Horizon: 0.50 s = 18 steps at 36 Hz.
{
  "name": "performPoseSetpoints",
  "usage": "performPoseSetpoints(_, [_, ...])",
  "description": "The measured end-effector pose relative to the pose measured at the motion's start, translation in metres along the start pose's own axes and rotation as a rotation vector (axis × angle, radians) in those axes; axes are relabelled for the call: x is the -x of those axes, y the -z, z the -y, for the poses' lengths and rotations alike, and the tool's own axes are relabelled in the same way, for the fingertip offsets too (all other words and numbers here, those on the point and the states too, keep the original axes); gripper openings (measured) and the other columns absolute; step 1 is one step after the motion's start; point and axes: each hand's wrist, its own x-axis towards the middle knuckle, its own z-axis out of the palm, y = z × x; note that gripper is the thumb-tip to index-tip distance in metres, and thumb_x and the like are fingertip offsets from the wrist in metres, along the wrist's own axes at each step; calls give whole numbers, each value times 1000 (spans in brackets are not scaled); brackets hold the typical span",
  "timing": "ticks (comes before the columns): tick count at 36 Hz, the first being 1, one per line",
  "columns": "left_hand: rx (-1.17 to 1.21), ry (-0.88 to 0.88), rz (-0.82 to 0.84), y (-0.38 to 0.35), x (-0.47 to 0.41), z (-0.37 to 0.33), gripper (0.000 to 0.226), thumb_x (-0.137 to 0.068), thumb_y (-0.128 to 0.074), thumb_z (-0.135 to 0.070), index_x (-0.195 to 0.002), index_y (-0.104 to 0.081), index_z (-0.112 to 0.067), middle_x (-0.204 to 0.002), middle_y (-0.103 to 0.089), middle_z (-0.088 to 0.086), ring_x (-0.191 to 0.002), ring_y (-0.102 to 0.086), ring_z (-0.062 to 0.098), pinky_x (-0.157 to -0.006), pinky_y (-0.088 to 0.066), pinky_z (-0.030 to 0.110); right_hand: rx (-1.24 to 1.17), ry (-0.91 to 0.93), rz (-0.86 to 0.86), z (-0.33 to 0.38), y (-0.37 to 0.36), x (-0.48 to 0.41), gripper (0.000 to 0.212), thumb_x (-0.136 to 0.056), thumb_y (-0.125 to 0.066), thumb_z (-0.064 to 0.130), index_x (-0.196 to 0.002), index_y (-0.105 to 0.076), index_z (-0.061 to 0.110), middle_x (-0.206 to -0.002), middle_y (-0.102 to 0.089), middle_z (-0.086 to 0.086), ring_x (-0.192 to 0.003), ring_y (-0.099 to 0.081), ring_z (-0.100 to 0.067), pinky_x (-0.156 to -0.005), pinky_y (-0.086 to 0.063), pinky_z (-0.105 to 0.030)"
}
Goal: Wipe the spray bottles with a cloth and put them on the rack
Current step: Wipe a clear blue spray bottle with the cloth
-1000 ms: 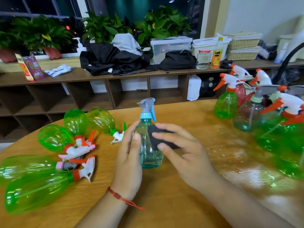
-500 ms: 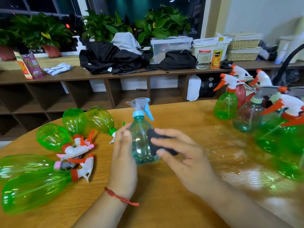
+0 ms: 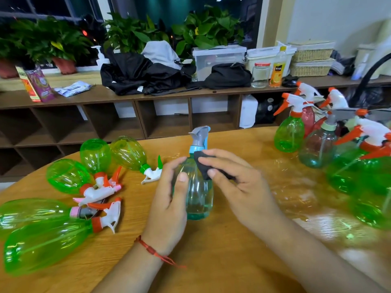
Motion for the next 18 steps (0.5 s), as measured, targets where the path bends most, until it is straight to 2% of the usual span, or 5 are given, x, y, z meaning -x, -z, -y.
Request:
performPoseSetpoints(5, [67, 54, -105, 5, -7, 3, 35, -110, -43, -45, -137, -60, -31, -126, -69, -14, -118, -66, 7, -94, -53, 25, 184, 267, 119, 3, -1, 11, 30, -100, -69, 2, -124, -78, 16, -140, -66, 5, -130, -59, -21, -109, -48, -36])
performPoseSetpoints(8, [176, 159, -191, 10, -13, 2, 28, -113, -44, -41, -132, -63, -33, -117, -72, -11, -104, -70, 3, -80, -54, 17, 237, 395, 296, -1, -3, 20, 27, -104, -64, 5, -124, -79, 15, -141, -65, 2, -131, -56, -24, -112, -44, -33])
performPoseSetpoints(10, [163, 181, -198, 12, -15, 4, 27, -114, -43, -38, -131, -63, -35, -121, -72, -8, -108, -70, 5, -83, -54, 20, 261, 441, 362, -4, -5, 21, 27, -106, -61, 6, -125, -78, 15, -143, -65, 2, -132, -55, -24, -113, -43, -32])
performPoseSetpoints(16, [160, 177, -97, 9, -10, 4, 29, -111, -45, -44, -132, -64, -34, -121, -73, -13, -115, -69, 11, -92, -55, 28, 84, 165, 118, -5, -10, 7, 30, -104, -65, 8, -129, -76, 19, -143, -64, 10, -133, -58, -20, -112, -48, -39])
performPoseSetpoints(18, [221, 195, -44, 3, -5, 0, 37, -105, -47, -49, -133, -65, -32, -128, -72, -8, -122, -68, 18, -101, -56, 43, -93, -30, 17, -6, -10, -1, 31, -104, -63, 9, -131, -74, 20, -141, -66, 12, -137, -58, -16, -117, -46, -40])
